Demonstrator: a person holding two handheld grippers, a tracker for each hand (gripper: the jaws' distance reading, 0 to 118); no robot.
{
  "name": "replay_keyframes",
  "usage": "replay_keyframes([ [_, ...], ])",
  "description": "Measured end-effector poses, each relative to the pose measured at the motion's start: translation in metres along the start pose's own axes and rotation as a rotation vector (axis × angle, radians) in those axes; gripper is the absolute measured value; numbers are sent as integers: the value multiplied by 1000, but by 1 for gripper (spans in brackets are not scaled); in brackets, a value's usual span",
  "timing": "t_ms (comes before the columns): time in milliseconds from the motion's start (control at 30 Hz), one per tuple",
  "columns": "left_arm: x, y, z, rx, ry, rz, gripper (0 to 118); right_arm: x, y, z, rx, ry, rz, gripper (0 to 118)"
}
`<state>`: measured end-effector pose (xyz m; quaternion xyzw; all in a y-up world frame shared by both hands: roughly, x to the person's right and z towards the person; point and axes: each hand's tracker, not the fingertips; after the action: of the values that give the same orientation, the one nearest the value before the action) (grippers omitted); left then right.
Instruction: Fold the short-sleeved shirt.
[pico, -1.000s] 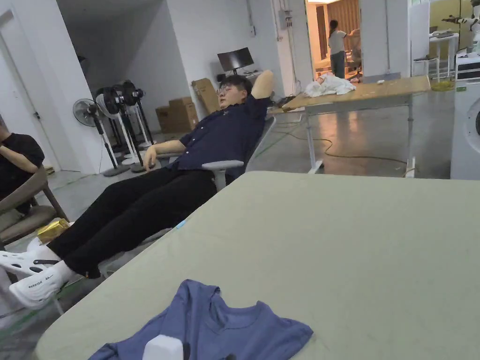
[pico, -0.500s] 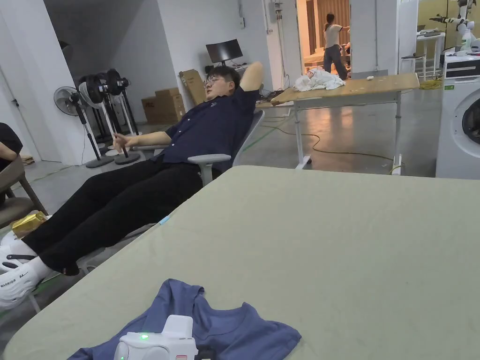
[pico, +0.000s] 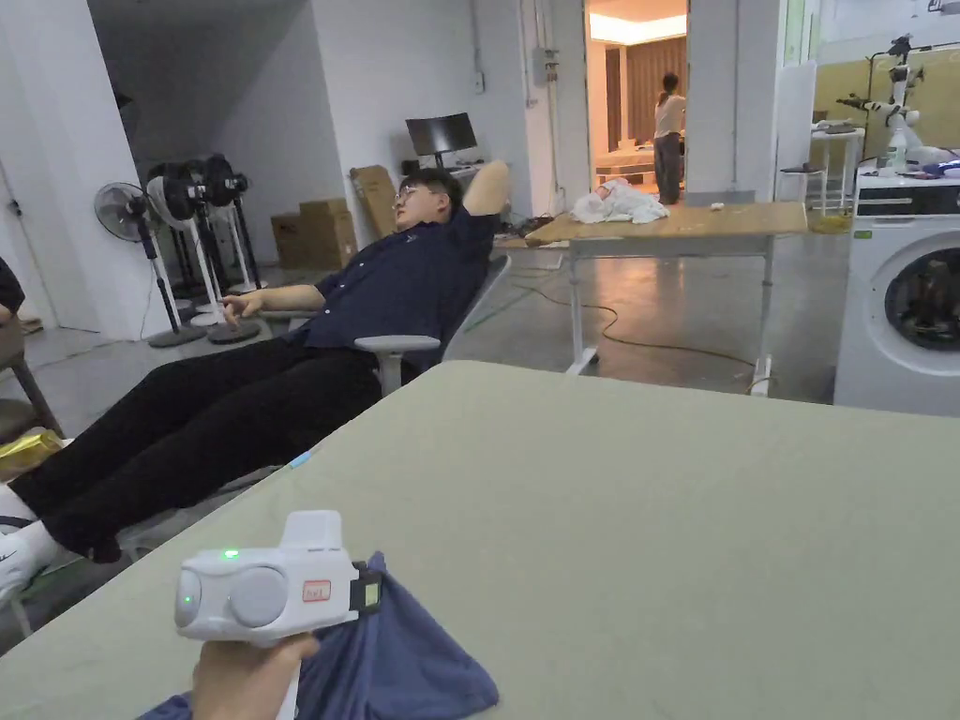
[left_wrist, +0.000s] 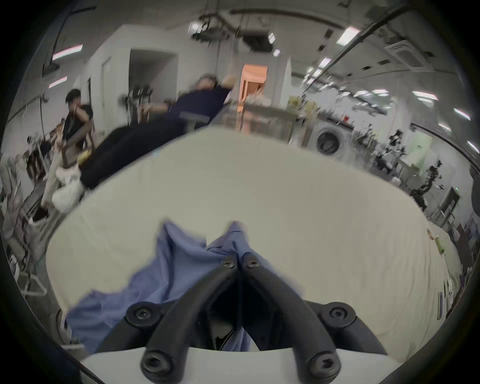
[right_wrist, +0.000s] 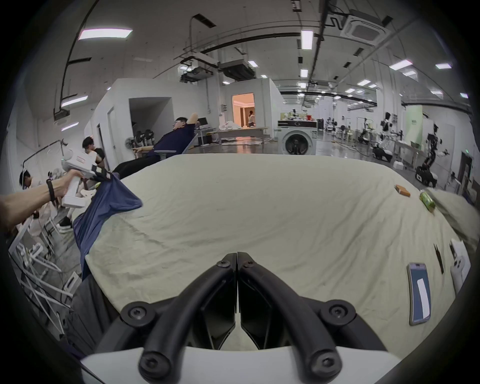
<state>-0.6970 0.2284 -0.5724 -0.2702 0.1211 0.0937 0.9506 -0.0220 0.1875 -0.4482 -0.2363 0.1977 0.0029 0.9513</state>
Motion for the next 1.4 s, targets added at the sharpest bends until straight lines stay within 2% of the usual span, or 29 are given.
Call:
replay_keyframes([
  [100,40,32,13,109,-136,53,0,11,-8,5,-2,-14,-76,0],
  [233,138,62,14,156,-327,-75,0,18,-14,25,32,-50,-104,0],
  [367,254,48,-4,102,-465,-214,0,26,-19,46,46,-106,-110,0],
  [533,387,-59,-12,-77,-776,-291,0,40,-23,83,67,-200,-97,0],
  [667,460,-149,6,-285,-1045,-299,0,51,-28,103,88,-267,-153,0],
  [800,511,-224,39,-438,-1199,-364,0,53,-29,115,117,-293,-183,0],
  [867,528,-251,49,-431,-1223,-451,0,52,-29,117,118,-293,-176,0],
  [933,538,-268,50,-449,-1209,-457,5,49,-26,117,114,-296,-158,0],
  [967,536,-271,52,-458,-1210,-459,15,48,-26,116,112,-296,-150,0],
  [1033,524,-264,47,-446,-1212,-464,56,46,-26,114,116,-302,-132,0],
  [1067,517,-254,46,-439,-1207,-462,63,45,-26,113,121,-301,-131,0],
  [1133,487,-218,49,-314,-1147,-450,74,46,-26,109,141,-273,-149,0],
  [1300,388,-127,86,31,-897,-384,75,49,-17,85,166,-235,-173,0],
  [1400,329,-94,131,226,-729,-404,75,46,-5,74,196,-209,-162,0],
])
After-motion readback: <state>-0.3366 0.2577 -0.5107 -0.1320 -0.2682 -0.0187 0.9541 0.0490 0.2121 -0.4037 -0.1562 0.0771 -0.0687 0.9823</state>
